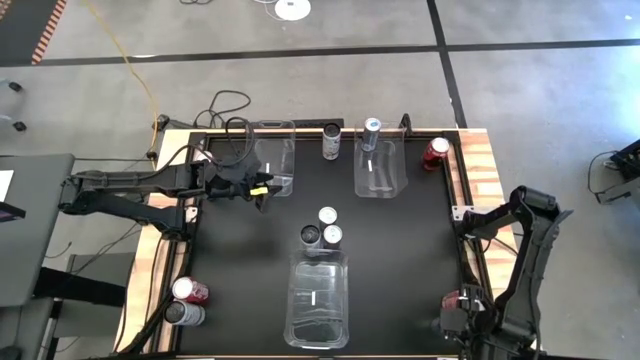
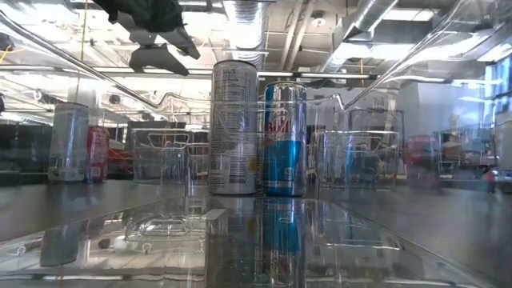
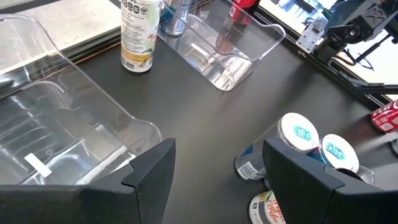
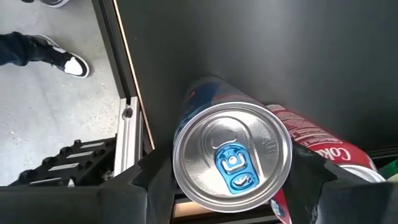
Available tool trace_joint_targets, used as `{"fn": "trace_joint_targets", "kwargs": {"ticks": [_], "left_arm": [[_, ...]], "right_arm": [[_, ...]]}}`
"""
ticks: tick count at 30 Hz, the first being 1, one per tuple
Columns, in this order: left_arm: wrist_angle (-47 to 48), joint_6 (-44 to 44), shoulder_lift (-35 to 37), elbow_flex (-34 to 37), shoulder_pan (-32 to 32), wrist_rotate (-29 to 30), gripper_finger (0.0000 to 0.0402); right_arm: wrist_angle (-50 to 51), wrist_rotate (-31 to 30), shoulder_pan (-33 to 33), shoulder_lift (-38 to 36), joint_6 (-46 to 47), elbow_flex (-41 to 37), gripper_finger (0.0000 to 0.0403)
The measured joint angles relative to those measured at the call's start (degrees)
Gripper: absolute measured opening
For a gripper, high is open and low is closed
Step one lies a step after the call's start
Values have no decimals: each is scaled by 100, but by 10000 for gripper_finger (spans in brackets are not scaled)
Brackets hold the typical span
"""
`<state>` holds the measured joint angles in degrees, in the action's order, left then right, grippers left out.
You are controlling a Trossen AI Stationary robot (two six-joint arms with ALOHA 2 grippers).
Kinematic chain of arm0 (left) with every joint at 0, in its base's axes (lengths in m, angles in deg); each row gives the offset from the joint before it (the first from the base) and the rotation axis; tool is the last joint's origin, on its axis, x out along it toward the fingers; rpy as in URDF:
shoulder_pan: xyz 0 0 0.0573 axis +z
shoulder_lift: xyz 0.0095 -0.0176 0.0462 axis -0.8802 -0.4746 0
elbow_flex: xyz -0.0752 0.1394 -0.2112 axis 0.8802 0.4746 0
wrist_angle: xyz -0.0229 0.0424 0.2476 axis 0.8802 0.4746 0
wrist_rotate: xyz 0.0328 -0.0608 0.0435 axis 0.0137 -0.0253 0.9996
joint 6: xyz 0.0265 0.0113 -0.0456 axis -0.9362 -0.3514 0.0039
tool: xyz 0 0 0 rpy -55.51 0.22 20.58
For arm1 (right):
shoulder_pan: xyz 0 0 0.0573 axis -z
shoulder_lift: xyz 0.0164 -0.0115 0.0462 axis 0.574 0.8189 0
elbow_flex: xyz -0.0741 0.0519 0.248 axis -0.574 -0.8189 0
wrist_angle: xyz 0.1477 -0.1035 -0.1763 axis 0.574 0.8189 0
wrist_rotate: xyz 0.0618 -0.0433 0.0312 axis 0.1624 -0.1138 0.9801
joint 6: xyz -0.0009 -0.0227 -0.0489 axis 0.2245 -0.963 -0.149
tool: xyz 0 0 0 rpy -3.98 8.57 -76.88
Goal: Sort soda cans
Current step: Put the bottom right blue soda can into the top right transparent bin
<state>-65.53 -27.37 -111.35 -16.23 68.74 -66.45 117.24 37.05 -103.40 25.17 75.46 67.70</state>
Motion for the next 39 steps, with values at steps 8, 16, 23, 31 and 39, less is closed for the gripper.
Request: {"fn": "trace_joint_targets", "kwargs": {"ticks": [8, 16, 23, 31, 39], "left_arm": [[-80, 281, 0, 0, 0, -102, 238], [-137, 325, 0, 0, 0, -484, 238], [-136, 221, 0, 0, -103, -516, 238], [-126, 240, 1, 0, -116, -516, 238], [-118, -6, 2, 0, -116, -682, 238]], "right_arm": [[416, -5, 529, -390, -131, 13, 230], [1024, -225, 1766, -1141, -807, 19, 230], [1561, -319, 3543, -1734, -1789, 20, 230], [1579, -362, 5893, -1933, -3174, 196, 230], [1601, -471, 7395, -1672, -4235, 1351, 230]]}}
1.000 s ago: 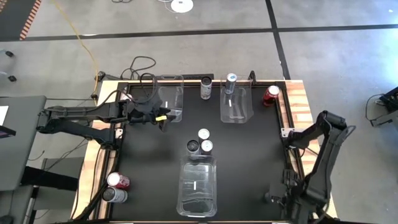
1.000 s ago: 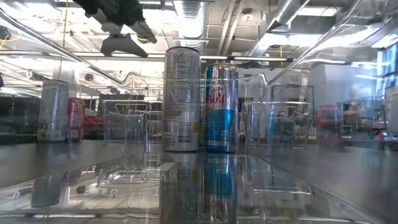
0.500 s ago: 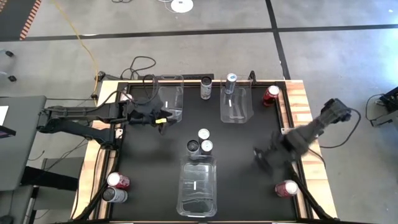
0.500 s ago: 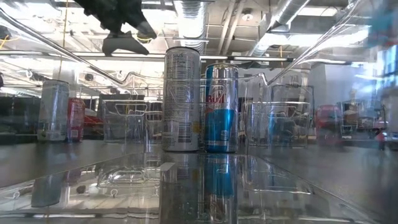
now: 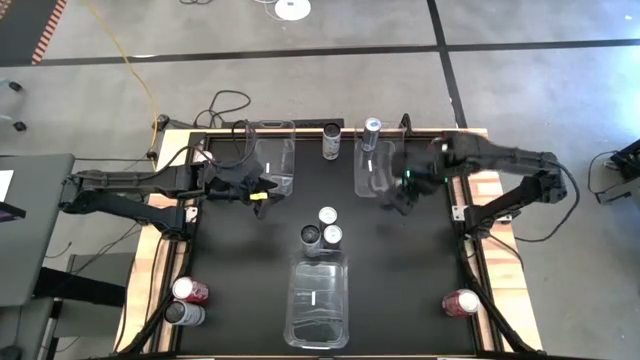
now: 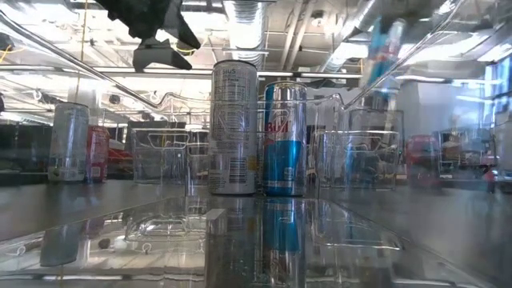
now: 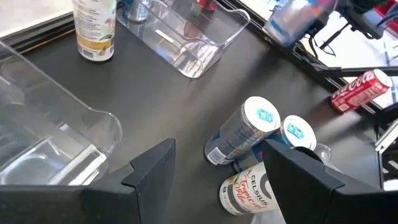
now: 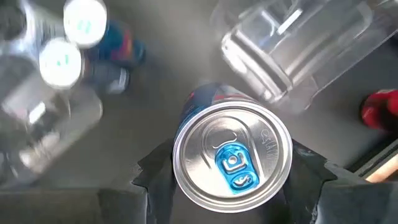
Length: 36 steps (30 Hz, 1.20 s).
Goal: Sort soda cans
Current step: Put the bottom right blue soda can into the top right transparent bin
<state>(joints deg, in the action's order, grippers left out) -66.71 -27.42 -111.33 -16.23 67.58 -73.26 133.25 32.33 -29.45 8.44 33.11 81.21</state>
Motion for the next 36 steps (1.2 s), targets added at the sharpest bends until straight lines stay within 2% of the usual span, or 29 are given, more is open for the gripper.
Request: {"fn": "trace_joint_targets", "kwargs": {"ticks": [9, 16, 22, 28, 36], "left_arm": [[-102, -250, 0, 0, 11, 0, 238], [-102, -109, 0, 0, 11, 25, 238], [-77, 474, 0, 0, 11, 118, 238], [-67, 763, -1, 0, 11, 546, 238], [-65, 868, 0, 0, 11, 793, 238]], "right_arm": [[-145, -185, 1792, 744, -1538, 461, 231], [-824, -171, 2810, 1484, -3044, 461, 231], [-920, -171, 3402, 1850, -3866, 454, 231], [-1645, -83, 3937, 1848, -4494, 305, 231], [-1923, 192, 4185, 1843, -4721, -219, 231]]}}
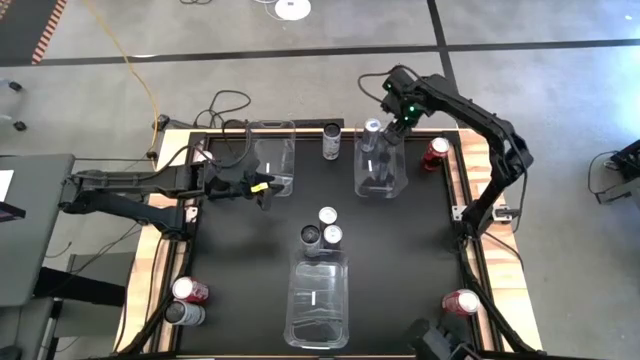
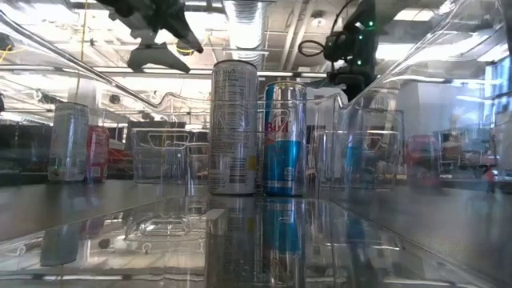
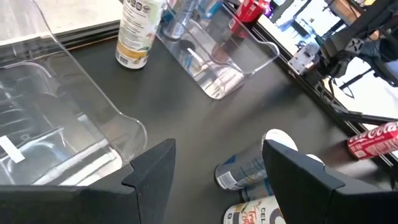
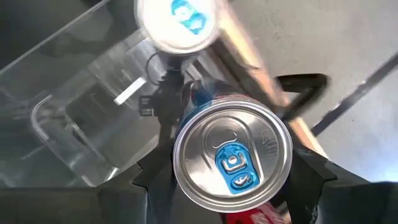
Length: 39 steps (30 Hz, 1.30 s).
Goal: Sort soda cans
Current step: Put the bottom right blue soda can into the top right transparent bin
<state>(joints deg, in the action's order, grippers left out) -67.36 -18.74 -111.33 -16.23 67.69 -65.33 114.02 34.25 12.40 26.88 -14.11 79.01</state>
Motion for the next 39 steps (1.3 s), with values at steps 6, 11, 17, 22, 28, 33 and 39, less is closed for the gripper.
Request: {"fn": "trace_joint_targets", "kwargs": {"ticks": [6, 11, 17, 22, 28, 33, 39], "left_arm": [[0, -62, 0, 0, 61, 39, 238], [-1, -56, -1, 0, 61, 48, 238], [-2, -162, 0, 0, 91, 48, 238], [-2, -191, -2, 0, 178, 46, 238], [0, -279, 0, 0, 237, 42, 238], [0, -347, 0, 0, 274, 36, 238], [0, -226, 0, 0, 278, -33, 238]], "right_arm": [[-541, -75, -123, 0, -52, -408, 231], [-737, -172, -133, 0, -68, -496, 231], [-780, -195, -130, 0, -163, -496, 231], [-780, -153, -132, 0, -214, -496, 231], [-697, -81, -180, 0, -22, -496, 231], [-793, -79, -210, 141, 2, -489, 231], [-736, -69, -219, 424, 163, -494, 231]]}}
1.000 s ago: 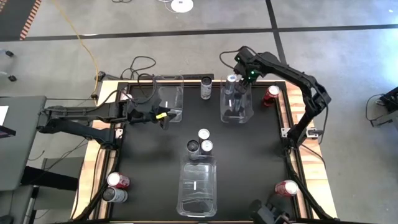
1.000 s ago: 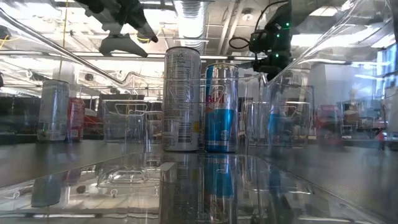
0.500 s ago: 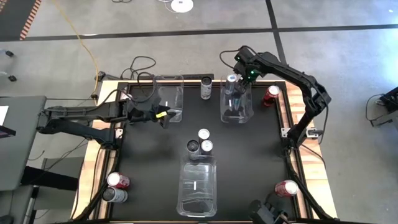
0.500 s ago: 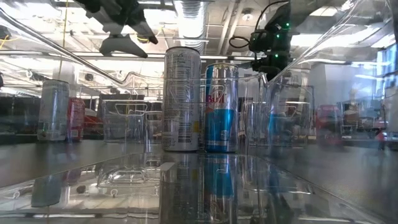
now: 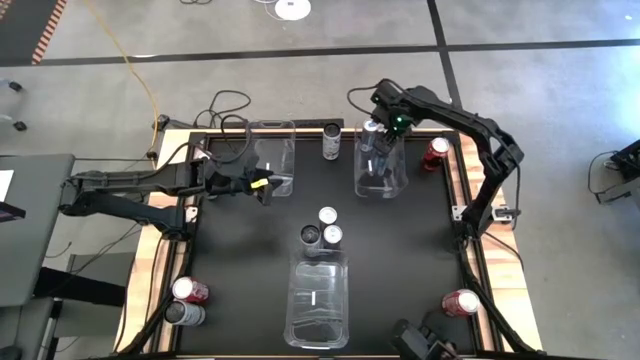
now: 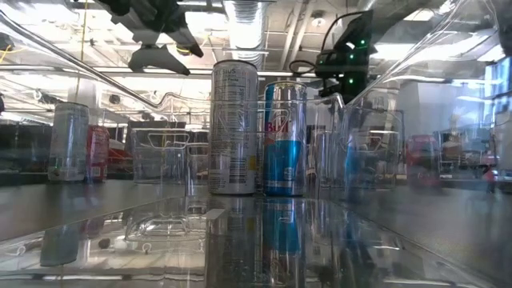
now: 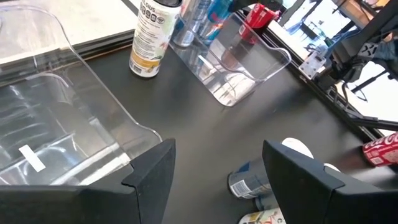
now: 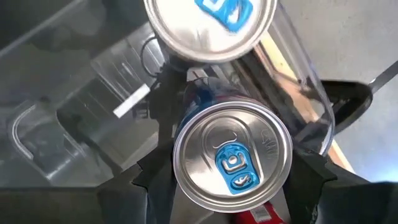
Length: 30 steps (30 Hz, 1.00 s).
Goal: Sort soda cans
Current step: Put the bottom right blue soda can into the top right transparent bin, then put the top left white soda can into the top left transparent bin
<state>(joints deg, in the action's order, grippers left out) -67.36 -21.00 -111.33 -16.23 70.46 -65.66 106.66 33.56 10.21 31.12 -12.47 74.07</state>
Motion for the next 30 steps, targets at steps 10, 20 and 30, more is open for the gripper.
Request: {"fn": "trace_joint_targets", "kwargs": {"ticks": [10, 20, 30], "left_arm": [[1, 98, 0, 0, -2, -126, 238], [2, 98, 0, 0, -2, -126, 238], [95, 98, 3, 0, -2, -222, 238]], "right_arm": [[-319, -9, 28, 35, -57, 3, 280], [-245, -47, 104, 11, -31, 126, 310], [-61, -143, 52, -292, 378, 859, 313]]}}
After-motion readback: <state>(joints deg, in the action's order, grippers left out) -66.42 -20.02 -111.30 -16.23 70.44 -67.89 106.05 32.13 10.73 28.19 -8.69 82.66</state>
